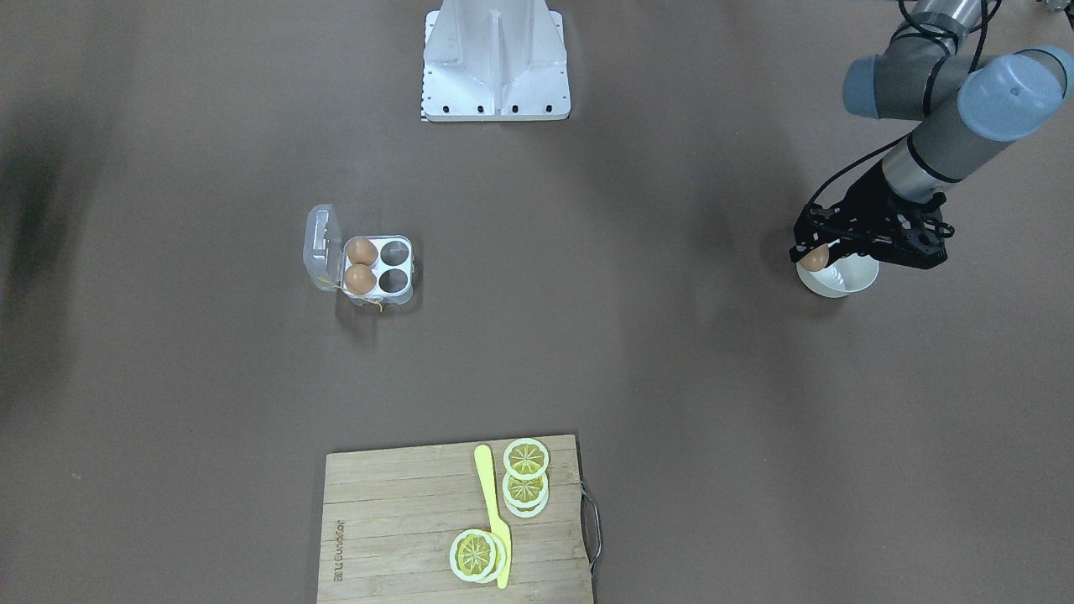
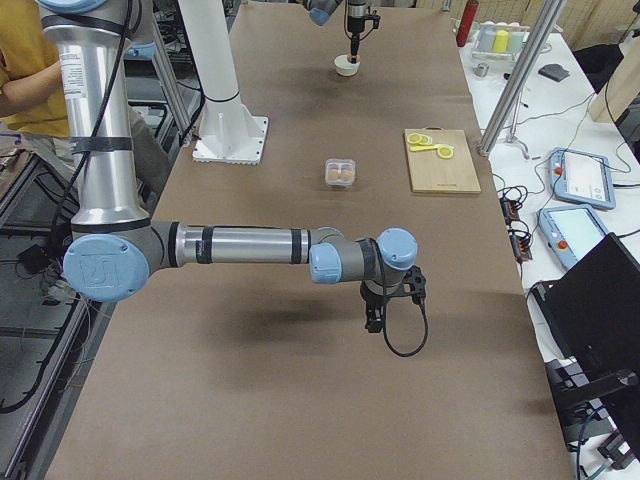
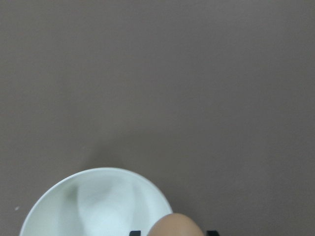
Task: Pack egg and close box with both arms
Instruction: 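Lift the egg out of the bowl with the left gripper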
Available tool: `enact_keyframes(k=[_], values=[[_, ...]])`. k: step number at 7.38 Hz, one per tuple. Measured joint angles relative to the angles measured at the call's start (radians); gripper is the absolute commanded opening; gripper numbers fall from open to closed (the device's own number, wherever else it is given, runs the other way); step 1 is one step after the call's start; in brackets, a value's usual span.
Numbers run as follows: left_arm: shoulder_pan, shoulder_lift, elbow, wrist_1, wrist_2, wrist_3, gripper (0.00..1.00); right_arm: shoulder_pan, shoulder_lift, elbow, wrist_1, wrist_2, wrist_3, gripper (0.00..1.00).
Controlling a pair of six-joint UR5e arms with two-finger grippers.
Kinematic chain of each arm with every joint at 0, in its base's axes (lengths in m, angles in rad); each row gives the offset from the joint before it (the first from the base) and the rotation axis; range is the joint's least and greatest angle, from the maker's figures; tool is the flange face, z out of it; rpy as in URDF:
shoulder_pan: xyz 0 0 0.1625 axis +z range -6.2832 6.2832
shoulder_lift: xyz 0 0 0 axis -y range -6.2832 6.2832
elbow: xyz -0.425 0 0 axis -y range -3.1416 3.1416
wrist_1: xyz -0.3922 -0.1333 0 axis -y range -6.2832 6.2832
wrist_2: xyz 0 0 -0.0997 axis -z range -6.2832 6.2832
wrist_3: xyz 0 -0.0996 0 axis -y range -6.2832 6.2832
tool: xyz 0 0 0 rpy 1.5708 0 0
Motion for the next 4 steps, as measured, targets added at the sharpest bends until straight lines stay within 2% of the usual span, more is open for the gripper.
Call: enact_keyframes(k=[2,4], values=[[0.002,-0.068,0.001,0.011,-0.002,-0.016,0.4,0.0,0.0,0.0,0.0,0.0,0.0,1.0],[0.017,-0.125,0.023,-0.053,-0.001,-0.108,0.4,0.0,0.0,0.0,0.0,0.0,0.0,1.0]])
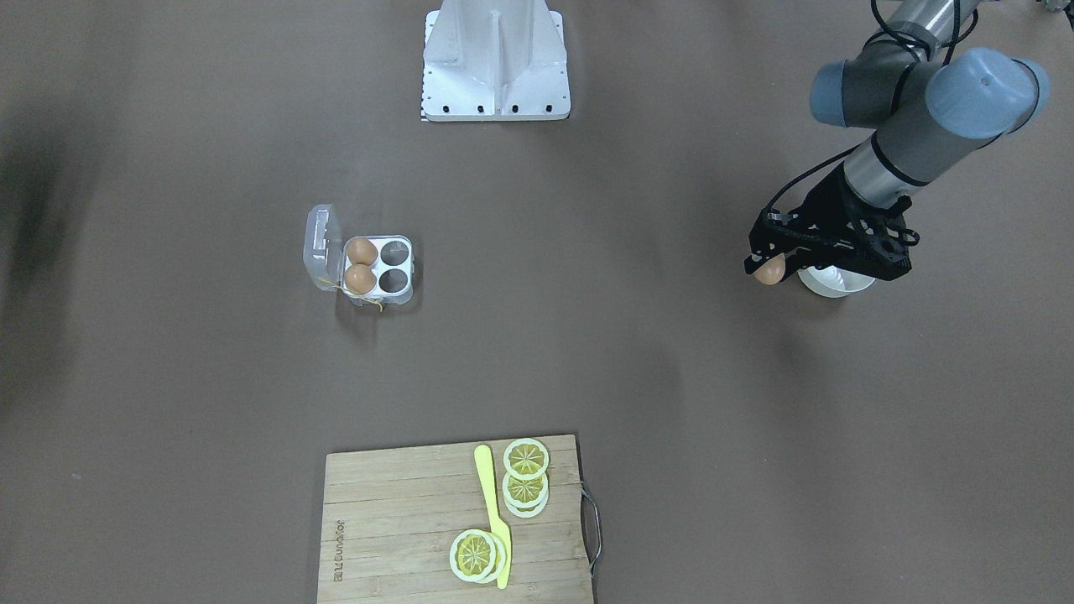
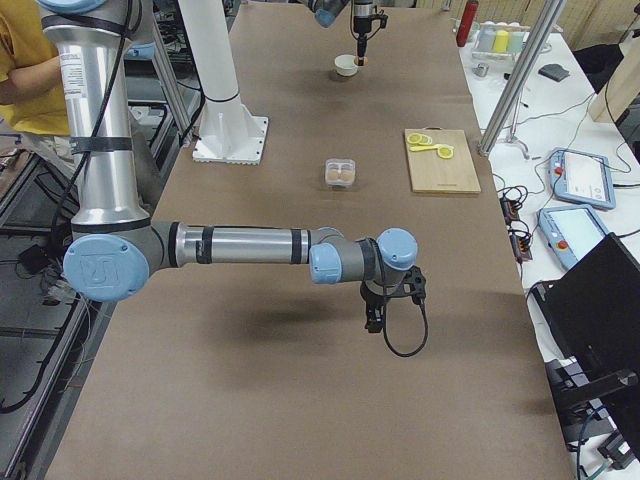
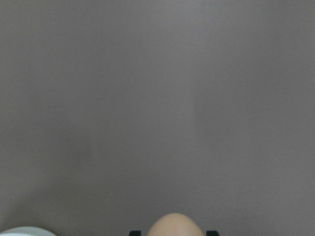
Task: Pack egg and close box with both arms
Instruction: 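Lift the egg out of the bowl with the left gripper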
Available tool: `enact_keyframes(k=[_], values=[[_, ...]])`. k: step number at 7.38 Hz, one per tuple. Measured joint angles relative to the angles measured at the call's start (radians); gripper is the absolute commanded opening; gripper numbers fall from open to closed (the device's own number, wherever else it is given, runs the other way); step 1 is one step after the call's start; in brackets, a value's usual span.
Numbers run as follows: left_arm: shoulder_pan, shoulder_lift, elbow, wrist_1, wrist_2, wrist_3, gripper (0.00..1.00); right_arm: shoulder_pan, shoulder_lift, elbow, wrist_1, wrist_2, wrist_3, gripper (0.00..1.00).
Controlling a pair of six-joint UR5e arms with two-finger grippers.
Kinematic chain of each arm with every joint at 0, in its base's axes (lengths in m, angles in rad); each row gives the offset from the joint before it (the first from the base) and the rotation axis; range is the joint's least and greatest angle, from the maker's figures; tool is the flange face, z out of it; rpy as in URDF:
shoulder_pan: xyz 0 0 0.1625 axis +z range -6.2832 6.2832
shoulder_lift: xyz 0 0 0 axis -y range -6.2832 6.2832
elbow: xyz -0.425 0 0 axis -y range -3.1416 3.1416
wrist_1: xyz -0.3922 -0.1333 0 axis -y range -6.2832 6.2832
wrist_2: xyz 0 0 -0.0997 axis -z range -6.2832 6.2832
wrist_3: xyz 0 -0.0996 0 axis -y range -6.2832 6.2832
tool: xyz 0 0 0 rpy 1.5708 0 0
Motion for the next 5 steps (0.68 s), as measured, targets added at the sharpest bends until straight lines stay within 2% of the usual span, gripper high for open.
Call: enact_keyframes(k=[3,5], values=[[0.07,-0.055,0.131,-0.322,0.016,-0.219,0.4,0.0,0.006,-0.003,0.0,-0.002,-0.001,1.0],[0.12,-0.104,0.177,-0.421,0.061,-0.323,0.4,0.0,0.008,-0.003,0.0,-0.003,-0.001,1.0]])
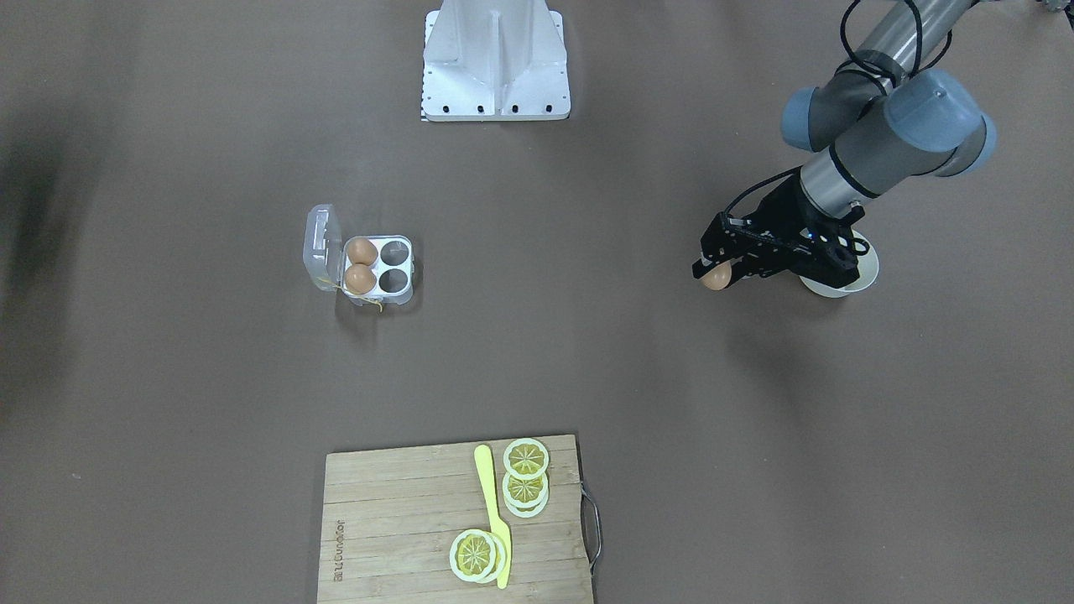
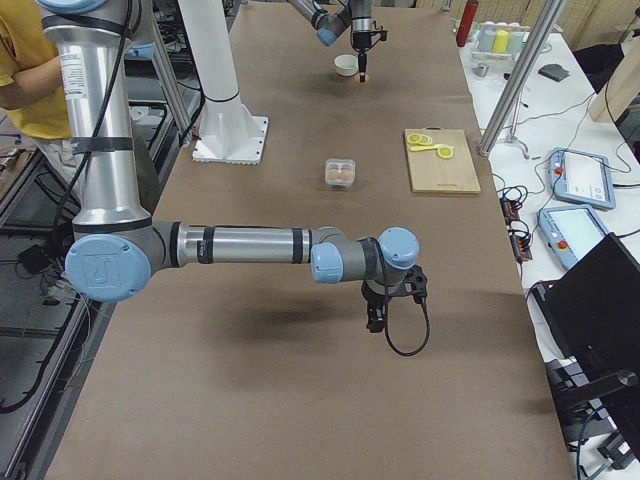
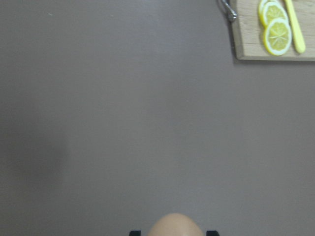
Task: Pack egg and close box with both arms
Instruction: 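Lift the egg out of the bowl with the left gripper, then carry the egg with the left gripper over the clear egg box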
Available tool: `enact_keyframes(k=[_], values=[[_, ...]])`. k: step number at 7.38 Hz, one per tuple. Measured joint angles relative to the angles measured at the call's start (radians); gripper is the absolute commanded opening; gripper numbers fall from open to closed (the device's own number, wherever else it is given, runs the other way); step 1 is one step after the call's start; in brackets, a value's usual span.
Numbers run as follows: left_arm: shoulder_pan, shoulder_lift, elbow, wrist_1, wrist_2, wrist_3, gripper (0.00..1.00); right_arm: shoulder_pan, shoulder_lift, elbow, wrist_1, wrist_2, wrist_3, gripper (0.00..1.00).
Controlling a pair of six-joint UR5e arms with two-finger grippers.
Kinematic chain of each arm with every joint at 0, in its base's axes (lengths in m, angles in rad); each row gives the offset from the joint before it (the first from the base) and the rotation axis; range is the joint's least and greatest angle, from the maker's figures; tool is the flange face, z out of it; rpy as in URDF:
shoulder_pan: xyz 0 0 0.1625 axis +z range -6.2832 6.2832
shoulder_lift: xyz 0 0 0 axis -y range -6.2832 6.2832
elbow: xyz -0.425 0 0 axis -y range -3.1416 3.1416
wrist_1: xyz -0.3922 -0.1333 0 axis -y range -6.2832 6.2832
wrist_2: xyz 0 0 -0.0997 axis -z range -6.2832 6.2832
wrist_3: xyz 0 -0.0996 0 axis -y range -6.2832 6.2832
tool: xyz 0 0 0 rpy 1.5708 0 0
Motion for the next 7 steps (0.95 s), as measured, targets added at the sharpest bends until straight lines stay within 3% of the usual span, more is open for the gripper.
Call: enact_keyframes(k=[7], values=[[0.112,-0.166,0.005,0.005,0.127,-0.216,0.4,0.001,0.001,0.001,0.0,0.0,0.001,1.0]])
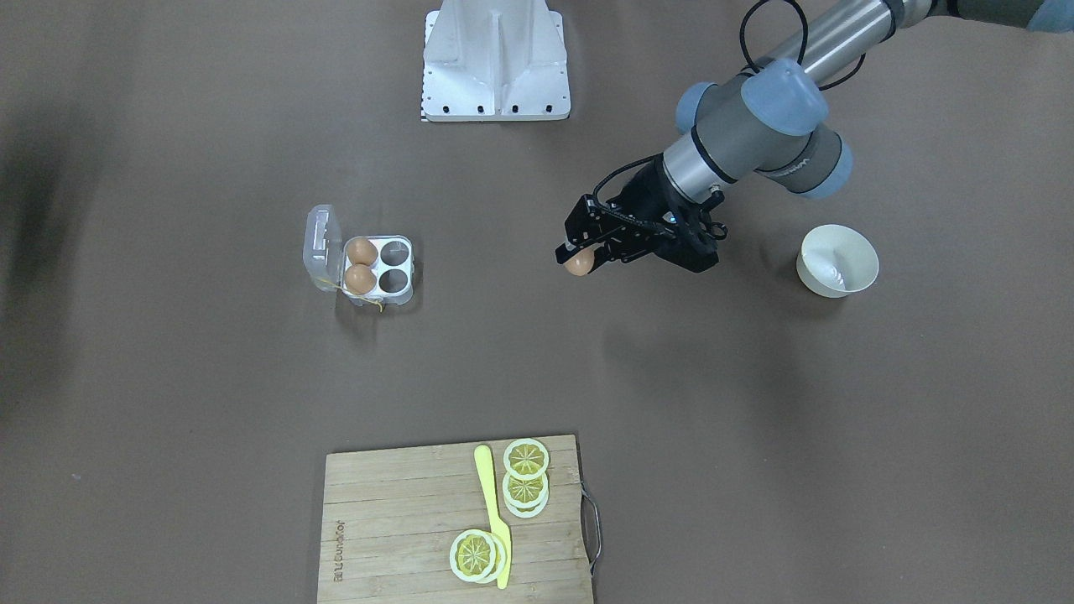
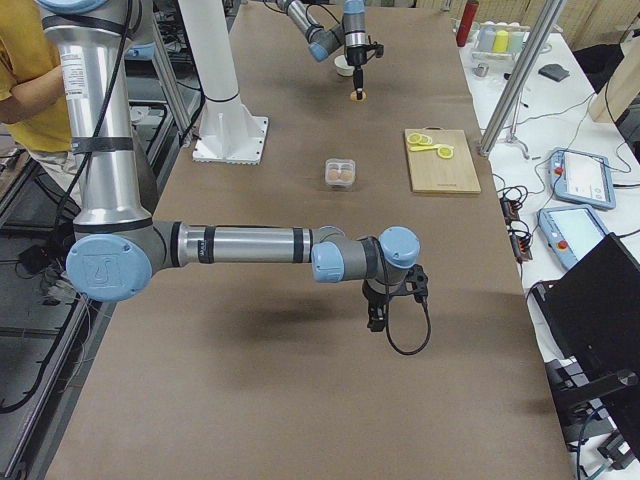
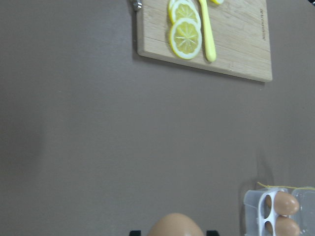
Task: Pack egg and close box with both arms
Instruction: 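Carry the egg with the left gripper over the clear egg box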
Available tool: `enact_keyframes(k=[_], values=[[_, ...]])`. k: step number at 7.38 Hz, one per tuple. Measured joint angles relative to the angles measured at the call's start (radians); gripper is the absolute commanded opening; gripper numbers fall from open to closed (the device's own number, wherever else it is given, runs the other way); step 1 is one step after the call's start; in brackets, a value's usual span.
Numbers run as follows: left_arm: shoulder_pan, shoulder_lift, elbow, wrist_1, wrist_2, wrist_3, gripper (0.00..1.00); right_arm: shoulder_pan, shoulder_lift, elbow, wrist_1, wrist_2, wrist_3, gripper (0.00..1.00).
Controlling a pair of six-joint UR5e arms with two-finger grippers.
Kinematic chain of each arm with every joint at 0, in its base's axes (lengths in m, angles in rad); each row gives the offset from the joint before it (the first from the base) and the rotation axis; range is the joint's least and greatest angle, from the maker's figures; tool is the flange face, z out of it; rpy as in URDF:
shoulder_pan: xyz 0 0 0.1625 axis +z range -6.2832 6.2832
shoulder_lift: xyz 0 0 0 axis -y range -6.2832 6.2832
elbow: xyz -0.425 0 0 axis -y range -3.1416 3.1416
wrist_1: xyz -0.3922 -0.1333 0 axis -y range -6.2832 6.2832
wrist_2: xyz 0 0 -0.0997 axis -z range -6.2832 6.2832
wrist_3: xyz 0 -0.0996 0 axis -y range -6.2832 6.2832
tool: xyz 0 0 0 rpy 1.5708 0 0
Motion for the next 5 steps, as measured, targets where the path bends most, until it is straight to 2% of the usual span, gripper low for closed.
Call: enact_keyframes(k=[5], values=[[0.078,-0.143,0.017,0.155,0.116,-0.032,0.4,-0.001,0.001,0.0,0.0,0.0,0.0,1.0]])
